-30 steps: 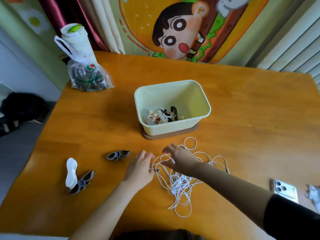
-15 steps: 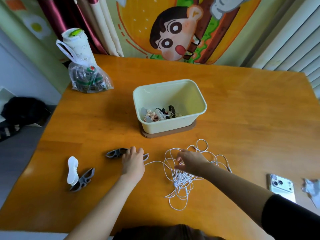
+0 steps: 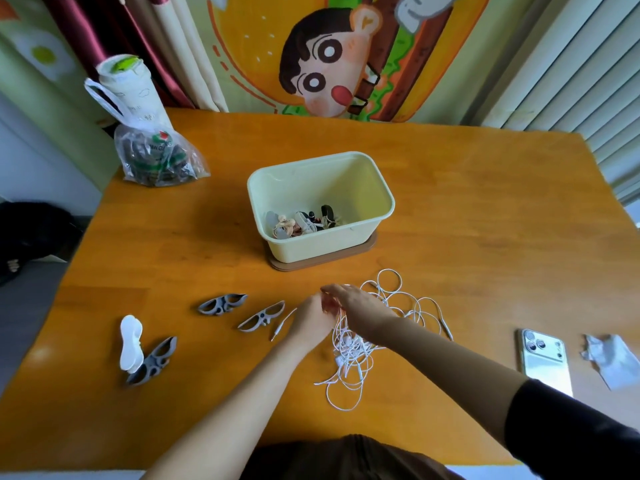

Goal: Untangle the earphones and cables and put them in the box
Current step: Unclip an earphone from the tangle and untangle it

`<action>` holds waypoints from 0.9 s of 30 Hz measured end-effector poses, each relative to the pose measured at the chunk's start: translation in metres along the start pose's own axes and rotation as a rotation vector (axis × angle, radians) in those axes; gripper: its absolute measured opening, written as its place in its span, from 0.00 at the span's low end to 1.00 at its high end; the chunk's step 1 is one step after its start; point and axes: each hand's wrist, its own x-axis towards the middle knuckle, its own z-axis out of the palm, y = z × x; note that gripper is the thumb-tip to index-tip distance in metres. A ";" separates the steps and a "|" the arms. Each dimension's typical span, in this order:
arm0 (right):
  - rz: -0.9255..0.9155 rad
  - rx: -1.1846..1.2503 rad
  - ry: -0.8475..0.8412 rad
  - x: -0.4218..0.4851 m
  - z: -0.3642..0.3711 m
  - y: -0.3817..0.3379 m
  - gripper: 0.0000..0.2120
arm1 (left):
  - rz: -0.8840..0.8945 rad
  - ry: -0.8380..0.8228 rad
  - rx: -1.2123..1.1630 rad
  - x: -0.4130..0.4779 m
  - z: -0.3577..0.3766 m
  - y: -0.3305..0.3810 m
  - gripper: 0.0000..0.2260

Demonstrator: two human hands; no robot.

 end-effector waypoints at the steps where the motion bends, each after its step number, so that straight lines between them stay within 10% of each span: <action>1: 0.018 0.011 -0.005 0.000 -0.002 0.003 0.30 | -0.009 -0.026 -0.016 0.001 0.001 0.000 0.08; 8: 0.052 0.053 0.122 -0.006 -0.019 0.017 0.07 | 0.079 -0.107 -0.100 -0.004 0.010 -0.002 0.05; 20: 0.190 0.084 0.433 -0.032 -0.070 0.019 0.07 | 0.232 0.191 -0.231 -0.006 -0.042 0.026 0.05; 27: 0.055 0.171 0.633 -0.044 -0.106 0.002 0.05 | 0.327 0.272 0.088 -0.004 -0.060 0.038 0.16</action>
